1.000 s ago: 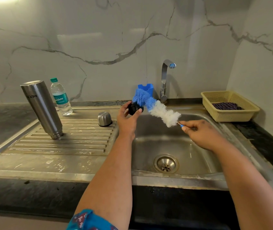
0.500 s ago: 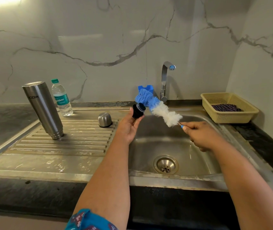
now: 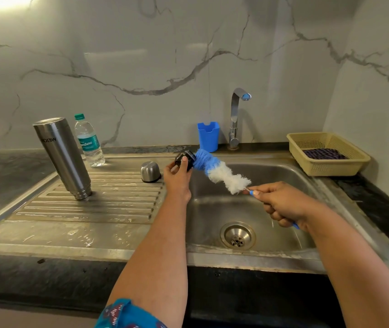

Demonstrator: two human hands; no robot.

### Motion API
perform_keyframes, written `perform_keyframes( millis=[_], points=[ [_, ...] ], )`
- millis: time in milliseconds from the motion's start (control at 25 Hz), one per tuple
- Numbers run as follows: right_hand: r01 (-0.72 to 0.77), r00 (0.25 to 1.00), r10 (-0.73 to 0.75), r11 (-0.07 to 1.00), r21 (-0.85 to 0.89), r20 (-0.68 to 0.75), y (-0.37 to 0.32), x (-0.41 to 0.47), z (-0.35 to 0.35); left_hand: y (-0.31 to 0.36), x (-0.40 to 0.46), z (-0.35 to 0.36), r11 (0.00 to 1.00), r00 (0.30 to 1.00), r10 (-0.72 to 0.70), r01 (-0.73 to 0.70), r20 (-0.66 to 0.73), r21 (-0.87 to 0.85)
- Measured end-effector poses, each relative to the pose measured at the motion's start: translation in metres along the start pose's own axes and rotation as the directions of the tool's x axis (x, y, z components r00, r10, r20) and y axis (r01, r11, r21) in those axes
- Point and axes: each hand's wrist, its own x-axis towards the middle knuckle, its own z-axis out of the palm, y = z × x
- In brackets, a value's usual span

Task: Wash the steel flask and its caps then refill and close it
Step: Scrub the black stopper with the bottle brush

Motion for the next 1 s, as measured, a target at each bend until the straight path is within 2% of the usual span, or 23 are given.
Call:
perform_keyframes(
  millis=[120, 200, 240, 320, 400, 440, 560, 680, 800, 920, 1000],
  points=[
    [-0.016, 1.000, 0.016, 1.000, 0.004, -0.002, -0.001, -0.002, -0.001, -0.003, 0.006, -0.009, 0.926, 0.973, 0.194, -0.140, -0.123, 0.351],
    [0.017, 0.998, -0.016, 1.000, 0.019, -0.053, -0.002, -0.003, -0.005, -0.004, 0.006, -0.014, 0.885, 0.962, 0.224, -0.134, -0.155, 0.447],
    [0.048, 0.994, -0.048, 0.999, -0.005, -0.095, -0.002, -0.002, -0.006, -0.004, 0.006, -0.015, 0.878, 0.964, 0.219, -0.127, -0.151, 0.462],
    [0.127, 0.972, -0.161, 0.972, -0.196, -0.169, 0.000, 0.003, -0.007, -0.005, 0.004, -0.012, 0.858, 0.970, 0.218, -0.138, -0.108, 0.494],
    [0.161, 0.954, -0.248, 0.897, -0.412, -0.167, 0.002, 0.008, -0.005, -0.006, 0.001, -0.008, 0.838, 0.974, 0.217, -0.152, -0.064, 0.524],
    [0.152, 0.951, -0.256, 0.876, -0.458, -0.175, 0.003, 0.011, -0.004, -0.006, 0.000, -0.006, 0.835, 0.977, 0.212, -0.161, -0.038, 0.526],
    [0.089, 0.942, -0.238, 0.857, -0.507, -0.237, 0.007, 0.015, -0.008, -0.005, -0.004, -0.002, 0.835, 0.979, 0.196, -0.200, 0.062, 0.513],
    [0.090, 0.934, -0.247, 0.864, -0.496, -0.260, 0.005, 0.012, -0.011, -0.005, -0.003, -0.003, 0.780, 0.970, 0.229, -0.230, 0.077, 0.581],
    [0.158, 0.948, -0.261, 0.881, -0.446, -0.181, 0.001, 0.009, -0.010, -0.007, 0.000, -0.010, 0.722, 0.963, 0.267, -0.227, 0.040, 0.653],
    [0.151, 0.956, -0.249, 0.871, -0.467, -0.154, 0.003, 0.010, -0.009, -0.009, -0.003, -0.007, 0.627, 0.957, 0.268, -0.261, 0.111, 0.734],
    [0.160, 0.956, -0.251, 0.879, -0.449, -0.149, 0.003, 0.009, -0.012, -0.008, -0.004, -0.006, 0.610, 0.953, 0.275, -0.274, 0.125, 0.743]
  ],
)
